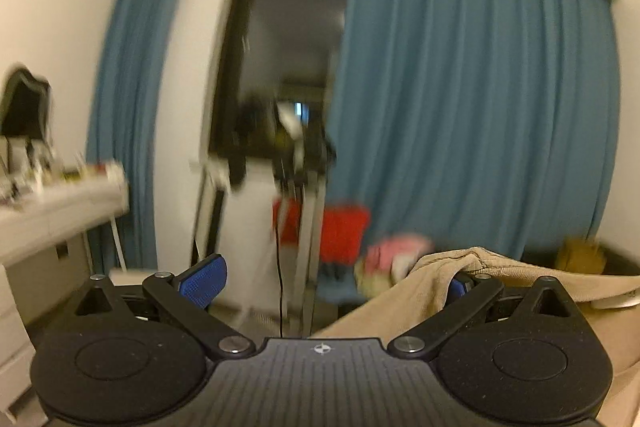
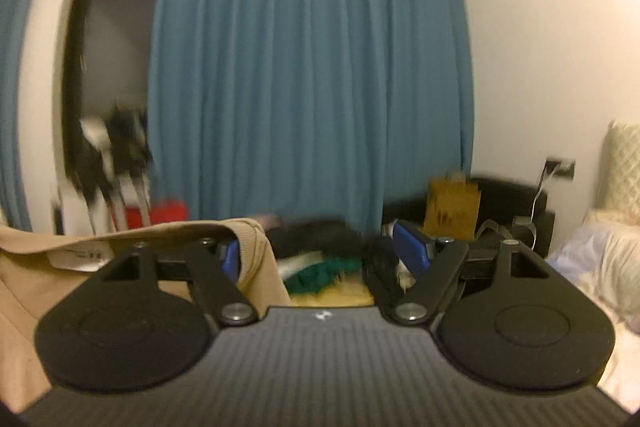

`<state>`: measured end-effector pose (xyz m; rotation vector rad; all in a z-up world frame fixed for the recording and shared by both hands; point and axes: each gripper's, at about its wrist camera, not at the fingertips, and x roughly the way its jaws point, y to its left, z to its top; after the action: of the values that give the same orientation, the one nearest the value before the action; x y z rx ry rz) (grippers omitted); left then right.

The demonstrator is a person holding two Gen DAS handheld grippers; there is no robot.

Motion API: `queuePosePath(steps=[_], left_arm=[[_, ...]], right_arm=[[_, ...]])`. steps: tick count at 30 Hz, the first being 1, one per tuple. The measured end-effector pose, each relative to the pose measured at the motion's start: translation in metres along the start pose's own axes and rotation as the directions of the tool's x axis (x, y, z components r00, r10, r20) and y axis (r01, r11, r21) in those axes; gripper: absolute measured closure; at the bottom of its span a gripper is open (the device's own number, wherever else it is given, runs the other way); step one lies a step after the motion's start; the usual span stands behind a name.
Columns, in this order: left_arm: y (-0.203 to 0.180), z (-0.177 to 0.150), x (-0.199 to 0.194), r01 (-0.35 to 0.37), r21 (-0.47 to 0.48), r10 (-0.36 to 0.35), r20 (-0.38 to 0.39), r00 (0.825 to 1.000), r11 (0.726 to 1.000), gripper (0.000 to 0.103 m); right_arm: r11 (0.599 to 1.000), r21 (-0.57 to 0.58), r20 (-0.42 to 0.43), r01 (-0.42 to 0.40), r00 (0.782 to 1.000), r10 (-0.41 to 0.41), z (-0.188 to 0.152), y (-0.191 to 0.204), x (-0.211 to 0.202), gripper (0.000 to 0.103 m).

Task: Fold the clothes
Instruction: 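Lift the T-shirt with both grippers and shake it out in the air, then lower the T-shirt flat onto the bed with both grippers and release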

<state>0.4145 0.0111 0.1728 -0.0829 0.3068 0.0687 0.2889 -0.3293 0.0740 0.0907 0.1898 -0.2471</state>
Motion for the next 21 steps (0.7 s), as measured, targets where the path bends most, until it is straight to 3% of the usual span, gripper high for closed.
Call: queuePosePath(steps=[3, 5, 8, 10, 12, 14, 17, 18, 19, 20, 21], left_arm=[[-0.011, -0.060, 0.100, 0.003, 0.025, 0.001, -0.147, 0.989, 1.000, 0.000], [-0.014, -0.104, 0.156, 0.020, 0.043, -0.008, -0.261, 0.965, 0.999, 0.002], [-0.021, -0.155, 0.230, 0.048, 0.160, 0.026, -0.433, 0.901, 0.986, 0.005], [-0.031, -0.182, 0.257, 0.110, 0.211, 0.024, -0.545, 0.838, 0.971, 0.005], [-0.045, -0.202, 0.266, 0.170, 0.223, 0.011, -0.636, 0.772, 0.960, 0.004], [-0.054, -0.210, 0.268, 0.224, 0.226, -0.003, -0.698, 0.716, 0.948, 0.002], [-0.057, -0.205, 0.252, 0.278, 0.215, -0.031, -0.738, 0.674, 0.936, 0.000], [-0.059, -0.204, 0.247, 0.295, 0.210, -0.040, -0.751, 0.660, 0.932, 0.000], [-0.060, -0.202, 0.240, 0.313, 0.198, -0.055, -0.762, 0.645, 0.929, 0.000], [-0.062, -0.199, 0.230, 0.325, 0.188, -0.072, -0.761, 0.644, 0.927, 0.000], [-0.064, -0.195, 0.218, 0.328, 0.188, -0.083, -0.747, 0.660, 0.926, 0.000]], right_arm=[[1.000, -0.017, -0.109, 0.007, 0.994, -0.008, -0.044, 0.004, 0.088, 0.028], [1.000, -0.028, -0.181, 0.010, 0.983, -0.015, -0.074, 0.007, 0.147, 0.028], [0.995, -0.097, -0.339, -0.020, 0.941, -0.014, -0.122, 0.023, 0.194, 0.028], [0.986, -0.151, -0.451, -0.076, 0.893, -0.001, -0.138, 0.032, 0.223, 0.028], [0.970, -0.188, -0.548, -0.152, 0.836, 0.025, -0.149, 0.043, 0.244, 0.028], [0.947, -0.193, -0.651, -0.257, 0.756, 0.073, -0.155, 0.055, 0.257, 0.028], [0.936, -0.195, -0.673, -0.291, 0.734, 0.088, -0.147, 0.064, 0.256, 0.027], [0.938, -0.150, -0.691, -0.313, 0.712, 0.127, -0.148, 0.064, 0.261, 0.027], [0.938, -0.073, -0.719, -0.340, 0.670, 0.187, -0.148, 0.065, 0.262, 0.027], [0.938, -0.016, -0.735, -0.347, 0.640, 0.224, -0.148, 0.065, 0.262, 0.027], [0.941, 0.012, -0.735, -0.338, 0.635, 0.238, -0.146, 0.061, 0.257, 0.027]])
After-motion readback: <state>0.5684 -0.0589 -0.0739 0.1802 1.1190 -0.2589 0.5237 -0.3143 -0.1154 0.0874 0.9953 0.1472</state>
